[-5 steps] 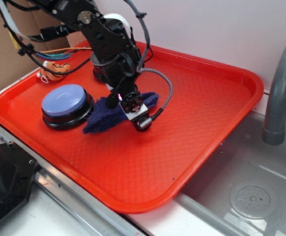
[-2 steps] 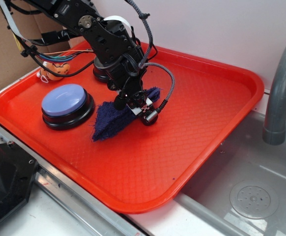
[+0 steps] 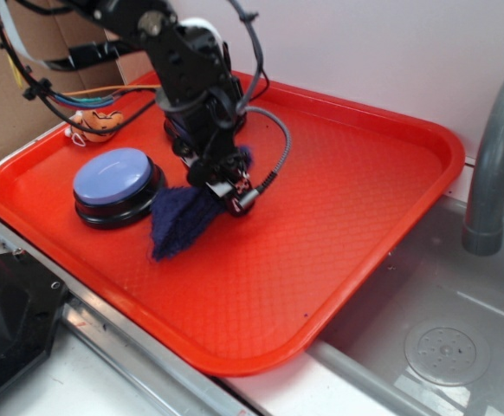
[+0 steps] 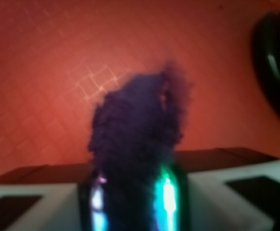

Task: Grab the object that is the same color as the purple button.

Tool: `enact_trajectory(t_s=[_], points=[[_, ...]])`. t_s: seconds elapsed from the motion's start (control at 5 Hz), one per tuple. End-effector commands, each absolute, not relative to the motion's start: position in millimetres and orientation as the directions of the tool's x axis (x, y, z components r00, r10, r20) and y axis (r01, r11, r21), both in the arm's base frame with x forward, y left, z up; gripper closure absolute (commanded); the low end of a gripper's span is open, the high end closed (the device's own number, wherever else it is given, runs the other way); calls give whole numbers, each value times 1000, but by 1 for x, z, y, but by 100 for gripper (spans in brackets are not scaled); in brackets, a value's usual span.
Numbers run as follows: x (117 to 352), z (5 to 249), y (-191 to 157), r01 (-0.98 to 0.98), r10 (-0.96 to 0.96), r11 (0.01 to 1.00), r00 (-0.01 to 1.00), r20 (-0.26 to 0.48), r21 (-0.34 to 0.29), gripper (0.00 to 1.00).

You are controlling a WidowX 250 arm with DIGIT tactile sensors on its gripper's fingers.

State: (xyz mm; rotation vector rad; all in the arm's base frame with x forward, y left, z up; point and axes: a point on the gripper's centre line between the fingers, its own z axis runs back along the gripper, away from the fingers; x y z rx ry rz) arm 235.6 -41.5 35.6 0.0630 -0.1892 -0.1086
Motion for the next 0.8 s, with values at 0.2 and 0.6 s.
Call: enact_trajectory(t_s=[0.2,0.6], points=[[248,176,-32,-97,94,995,990,105,22,100],[248,204,-18,-260,246,964,951,186,54,100]])
